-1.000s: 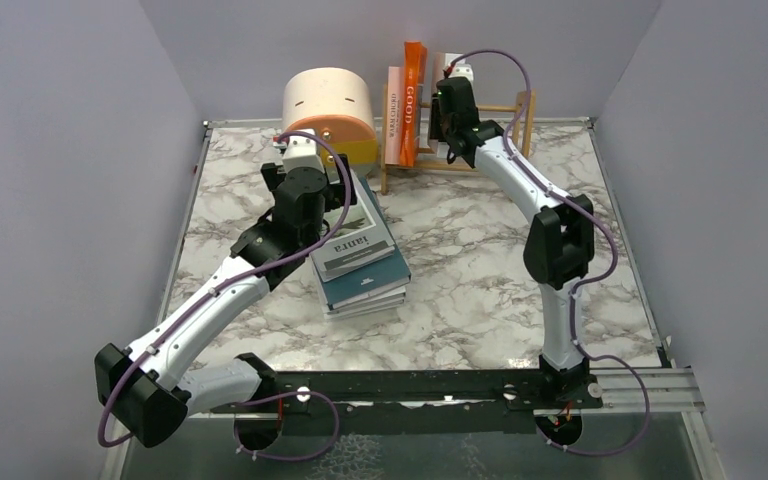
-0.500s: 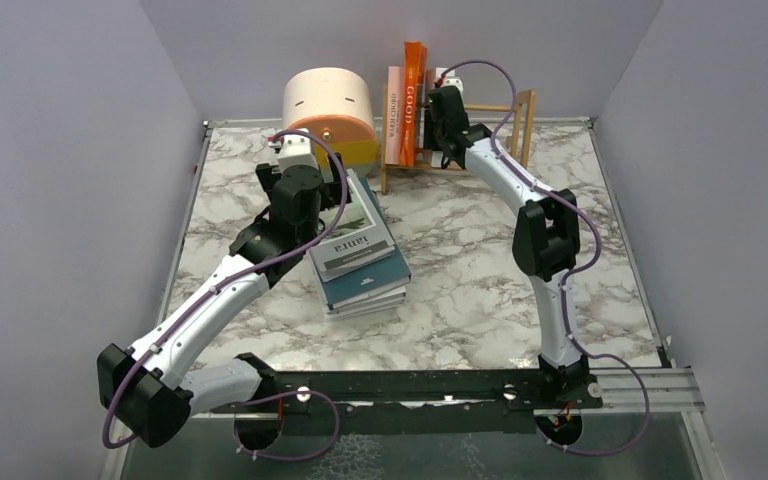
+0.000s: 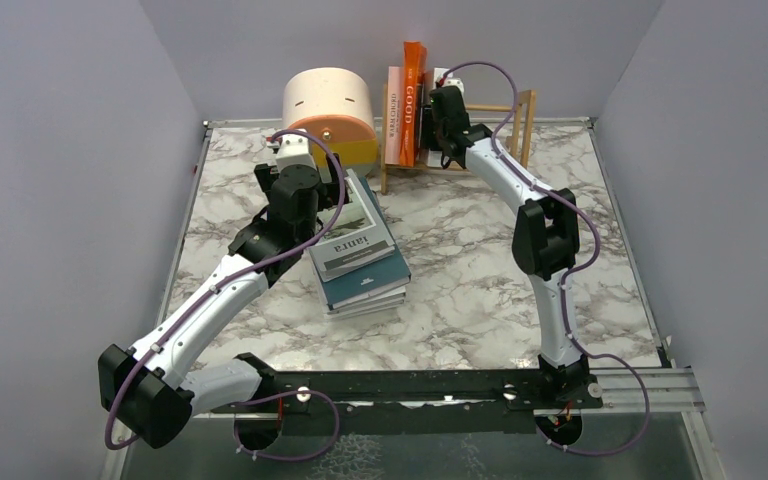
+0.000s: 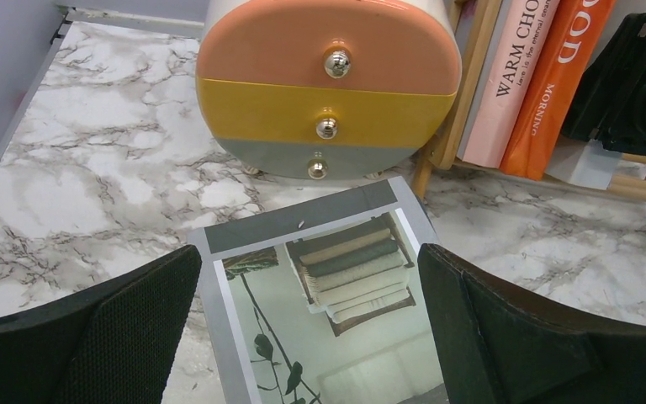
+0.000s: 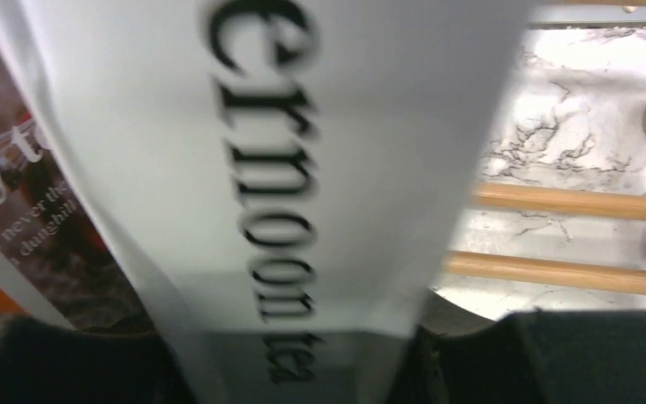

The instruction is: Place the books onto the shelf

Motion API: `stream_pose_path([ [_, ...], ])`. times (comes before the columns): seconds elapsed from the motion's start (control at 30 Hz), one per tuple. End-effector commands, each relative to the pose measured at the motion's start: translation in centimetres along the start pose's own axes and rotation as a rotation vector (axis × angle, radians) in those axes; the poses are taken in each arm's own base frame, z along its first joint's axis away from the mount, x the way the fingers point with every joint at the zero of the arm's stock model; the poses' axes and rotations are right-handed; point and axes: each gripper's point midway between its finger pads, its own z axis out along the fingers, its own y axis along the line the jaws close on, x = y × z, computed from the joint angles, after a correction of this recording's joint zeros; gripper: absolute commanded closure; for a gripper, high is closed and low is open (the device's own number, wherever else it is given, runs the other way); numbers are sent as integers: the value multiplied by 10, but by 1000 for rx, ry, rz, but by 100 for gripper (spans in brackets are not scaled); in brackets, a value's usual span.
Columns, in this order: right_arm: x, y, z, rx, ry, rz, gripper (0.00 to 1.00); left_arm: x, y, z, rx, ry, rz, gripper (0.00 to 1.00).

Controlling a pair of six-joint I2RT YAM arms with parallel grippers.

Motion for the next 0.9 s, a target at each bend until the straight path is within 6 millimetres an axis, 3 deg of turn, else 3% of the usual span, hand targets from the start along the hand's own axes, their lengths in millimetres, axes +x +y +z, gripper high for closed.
stream_pose_path([
  [0.0,-20,18,-3,-69,-52,49,53,0,-4,3,28,-4,-20,1],
  [0.23,-29,19,-11,-78,-69,65,39,0,-4,3,33,-3,-27,1],
  [0.6,-47,13,-44,-91,-111,79,38,2,-4,3,40,3,-35,1],
  [0.87,-67,6,-88,-106,-167,94,36,2,1,-1,27,26,-45,1],
])
